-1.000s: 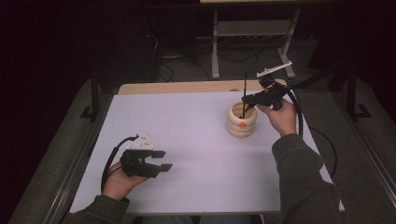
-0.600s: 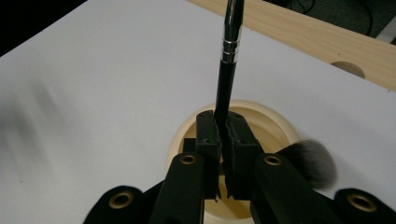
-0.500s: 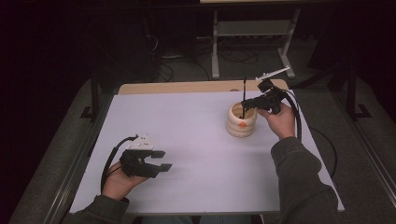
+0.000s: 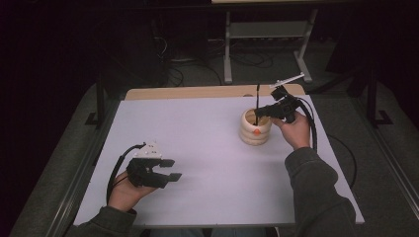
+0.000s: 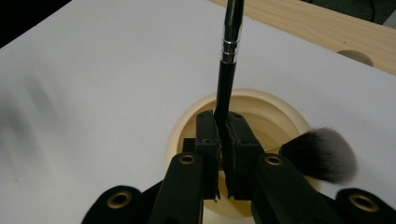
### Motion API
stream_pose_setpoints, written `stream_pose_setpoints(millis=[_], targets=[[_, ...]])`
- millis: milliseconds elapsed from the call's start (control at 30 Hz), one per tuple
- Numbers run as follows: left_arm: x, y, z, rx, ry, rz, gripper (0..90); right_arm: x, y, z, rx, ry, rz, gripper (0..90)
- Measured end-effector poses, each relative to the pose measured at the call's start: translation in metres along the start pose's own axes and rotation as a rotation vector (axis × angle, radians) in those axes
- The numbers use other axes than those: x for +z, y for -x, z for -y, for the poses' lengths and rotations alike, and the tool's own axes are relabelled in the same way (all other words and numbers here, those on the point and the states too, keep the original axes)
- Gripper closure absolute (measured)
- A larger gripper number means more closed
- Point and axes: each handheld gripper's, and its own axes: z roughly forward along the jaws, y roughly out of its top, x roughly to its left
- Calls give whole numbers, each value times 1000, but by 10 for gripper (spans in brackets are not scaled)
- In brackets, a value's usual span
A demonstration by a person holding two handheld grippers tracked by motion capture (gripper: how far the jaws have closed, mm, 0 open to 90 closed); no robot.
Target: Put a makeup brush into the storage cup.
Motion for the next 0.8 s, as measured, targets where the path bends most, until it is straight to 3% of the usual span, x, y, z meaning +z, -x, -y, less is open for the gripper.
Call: stream_pose_setpoints(millis=[200,267,367,800], targets=[[0,0,0,-2,4,-2,450,0,0,2,4,1,-1,835],[-1,0,0,-1,4,-4,450,0,1,3,4,9,8,761],[-1,-2,0,3,4,-4,449,-3,-1,4,9,8,25,727],[-2,-3,2,-15,23,-6,433,-16,-7,12,2,43,14,638]])
